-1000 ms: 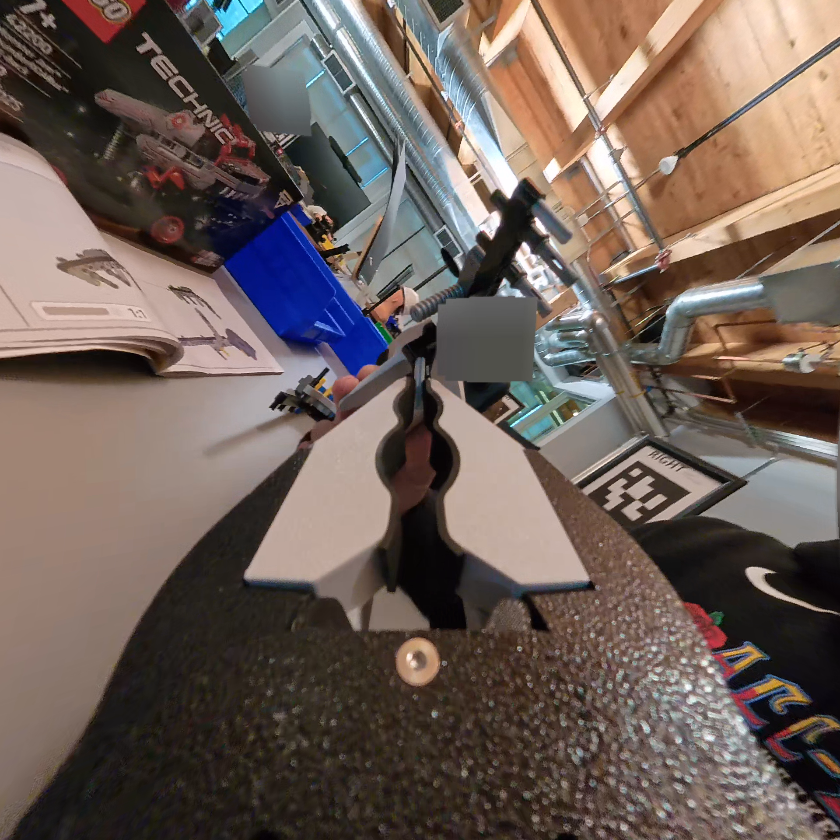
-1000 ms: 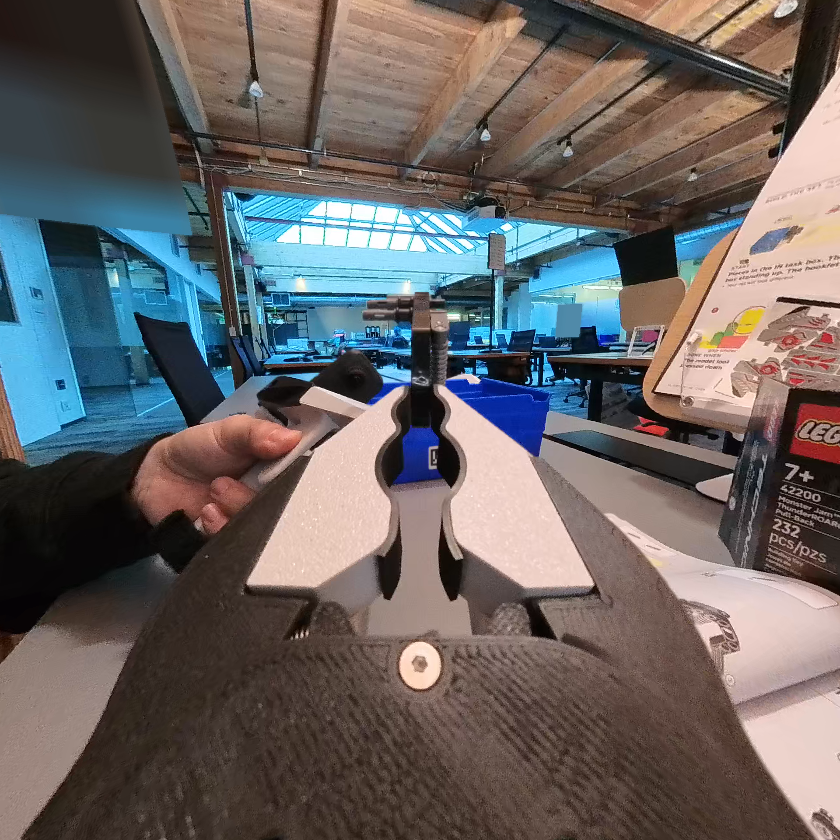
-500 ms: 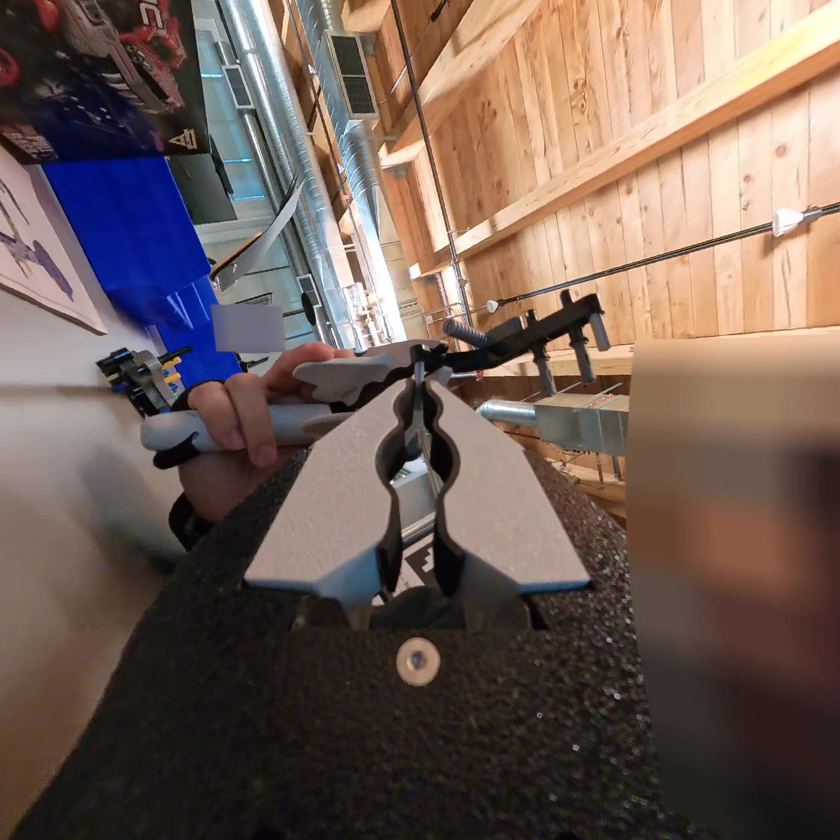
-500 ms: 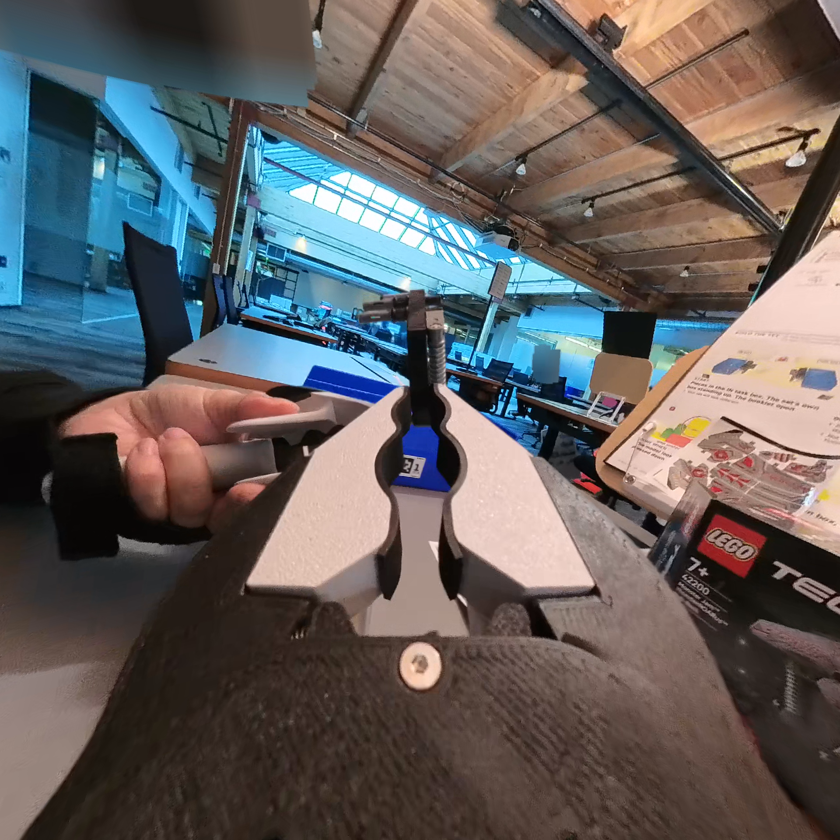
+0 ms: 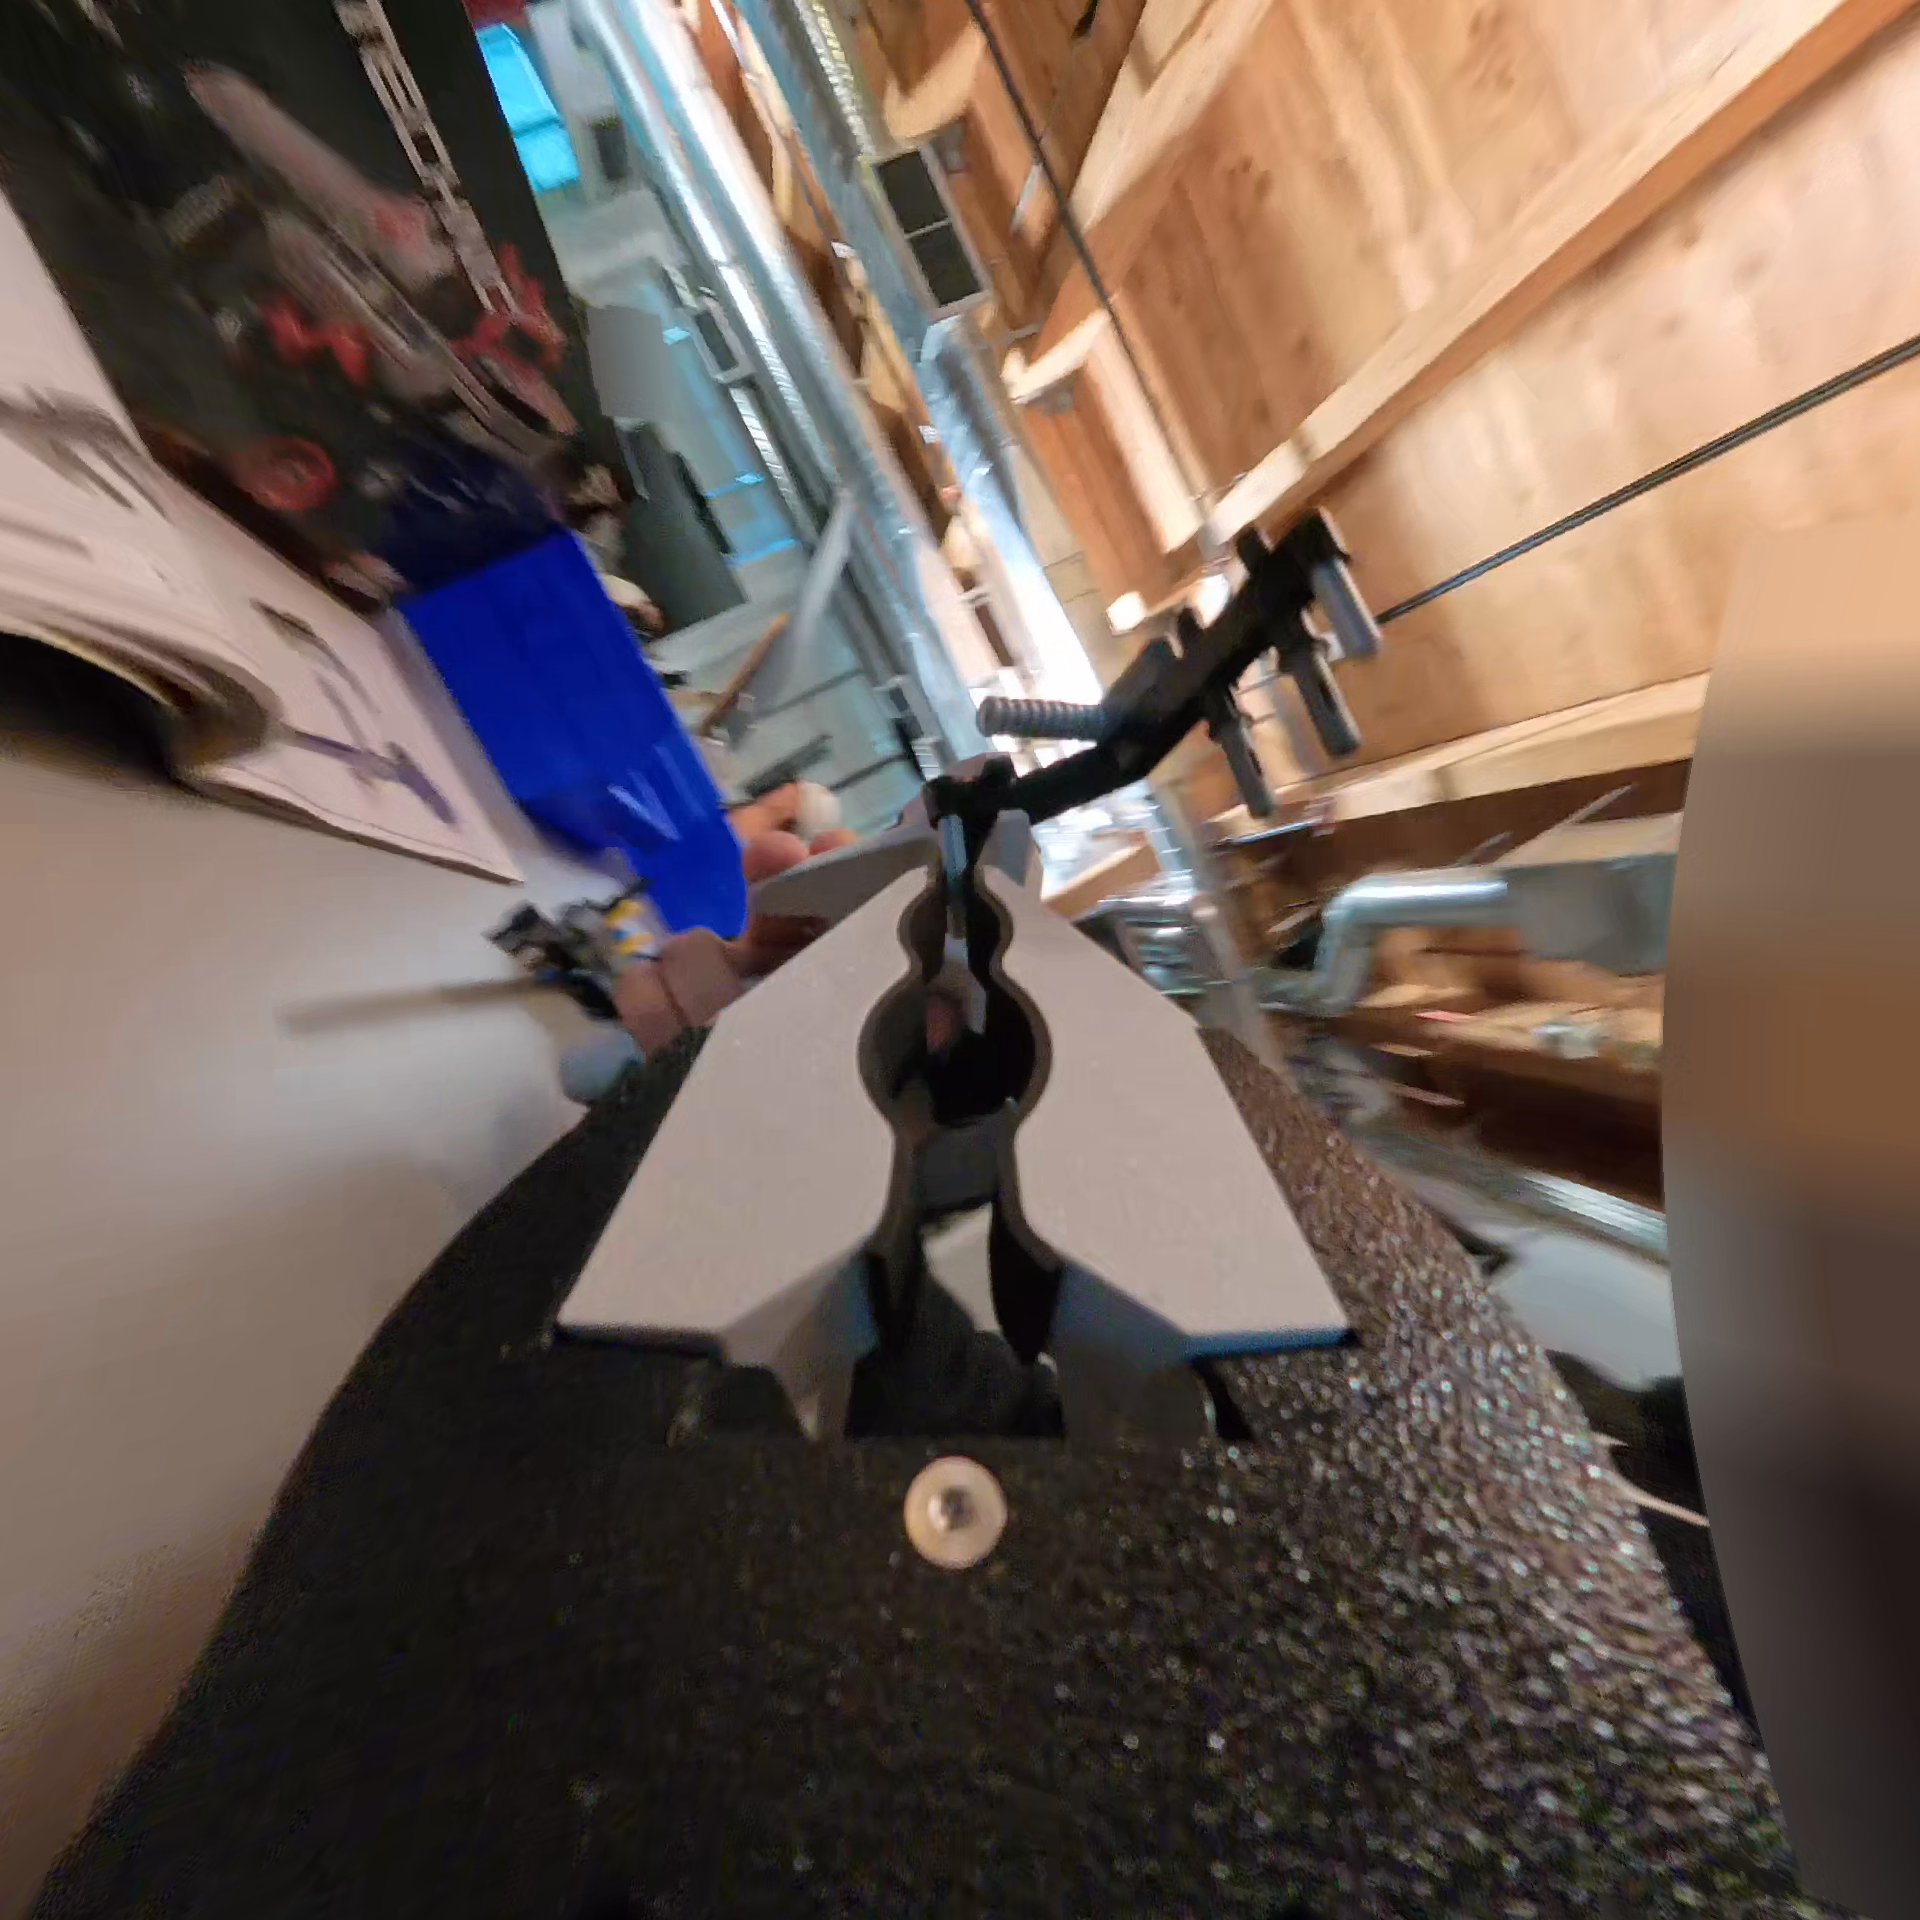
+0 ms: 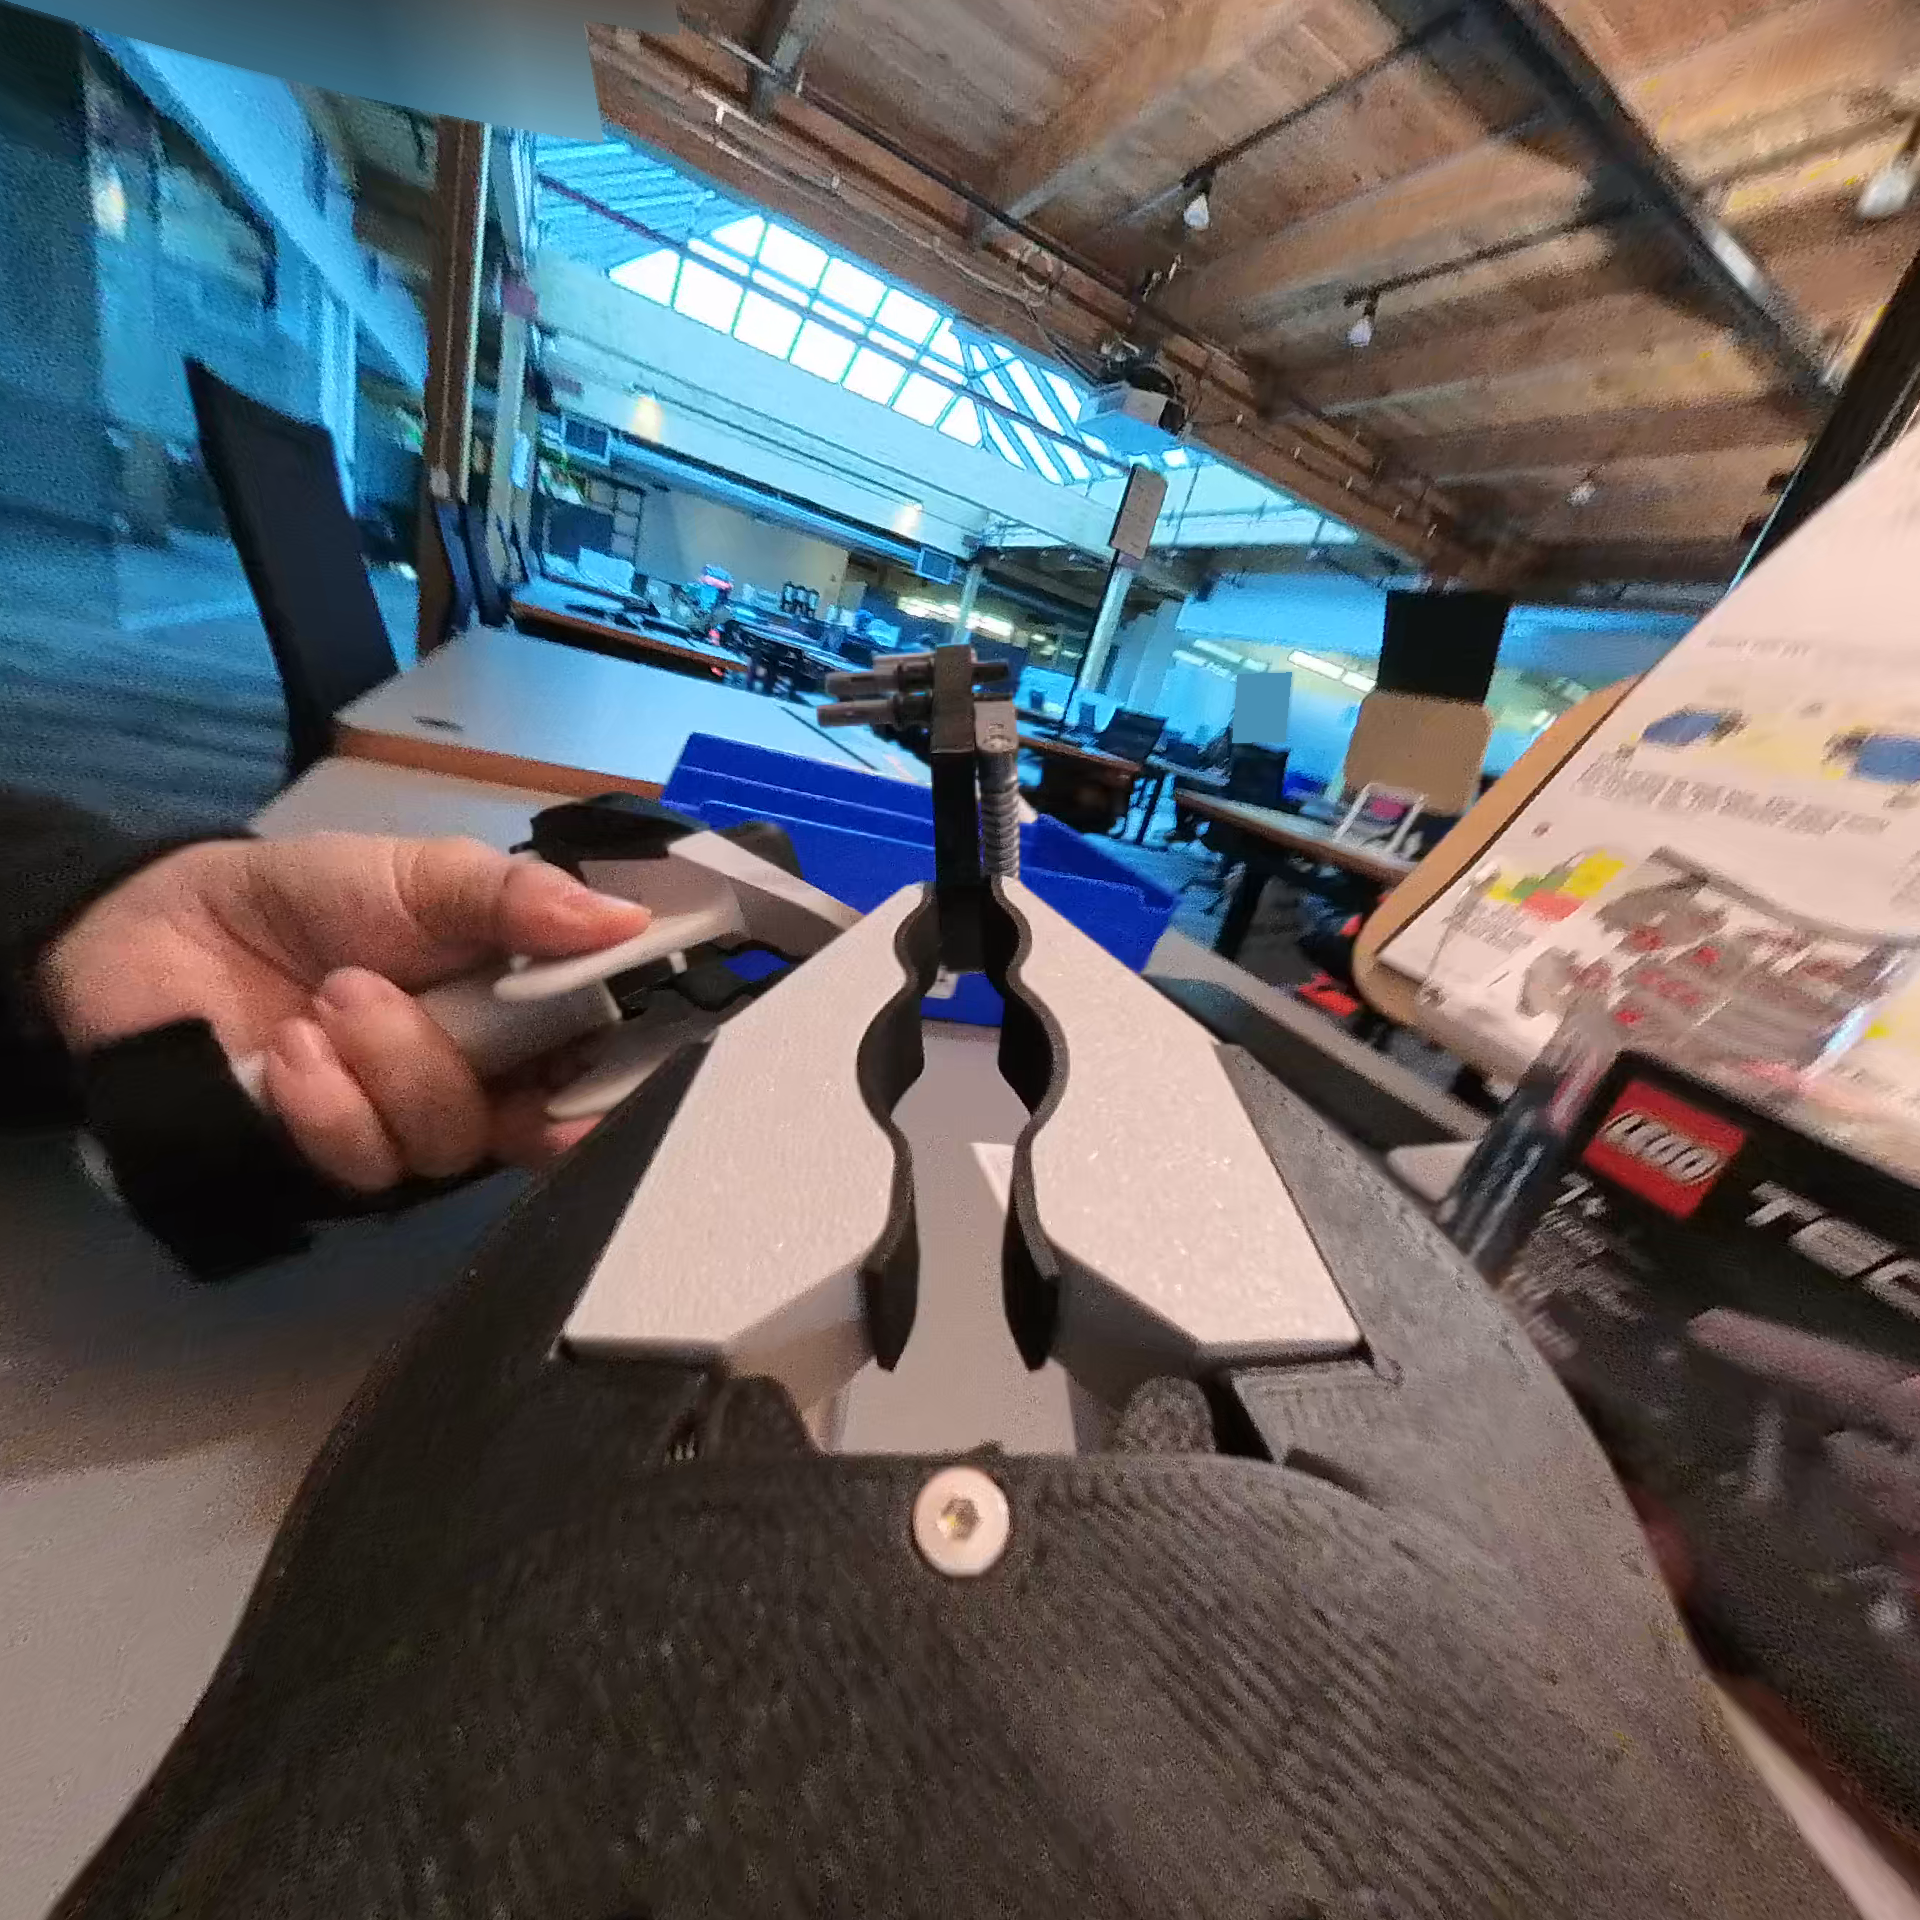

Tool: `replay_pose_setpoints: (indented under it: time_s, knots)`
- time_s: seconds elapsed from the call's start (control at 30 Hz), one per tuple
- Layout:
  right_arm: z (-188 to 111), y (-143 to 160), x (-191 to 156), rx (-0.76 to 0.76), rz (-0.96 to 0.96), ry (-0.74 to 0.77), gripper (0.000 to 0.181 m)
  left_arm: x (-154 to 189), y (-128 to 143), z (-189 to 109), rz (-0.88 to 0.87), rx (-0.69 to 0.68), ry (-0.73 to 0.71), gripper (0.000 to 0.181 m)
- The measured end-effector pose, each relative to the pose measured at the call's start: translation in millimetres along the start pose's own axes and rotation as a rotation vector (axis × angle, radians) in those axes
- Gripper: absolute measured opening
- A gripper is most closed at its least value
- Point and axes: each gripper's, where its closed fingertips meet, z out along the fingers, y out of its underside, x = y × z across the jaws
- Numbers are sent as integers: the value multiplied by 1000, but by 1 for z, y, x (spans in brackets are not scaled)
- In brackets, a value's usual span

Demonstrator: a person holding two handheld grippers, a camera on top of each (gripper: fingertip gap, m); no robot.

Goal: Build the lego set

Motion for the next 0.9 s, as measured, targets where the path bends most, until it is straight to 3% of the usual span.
replay_pose_setpoints:
  time_s: [0.1,0.17,0.3,0.4,0.5,0.63,0.9]
  knots:
    - [3,4,2,6,121,-6,6,-4,-4,-3,232,-32,-121,1]
    - [2,2,2,28,176,-23,6,-1,-2,-2,275,-69,-146,1]
    - [-1,-7,-1,77,212,-68,6,8,-1,-2,-58,-79,18,1]
    - [-2,-4,0,64,204,-71,6,6,-2,-2,-203,-37,92,1]
    - [-2,-4,2,82,237,-57,6,4,-2,-1,-185,10,93,1]
    - [1,1,3,65,243,-32,6,2,-6,-3,38,15,-18,1]
    - [-2,-3,0,53,156,-39,6,5,-1,0,-261,41,131,1]
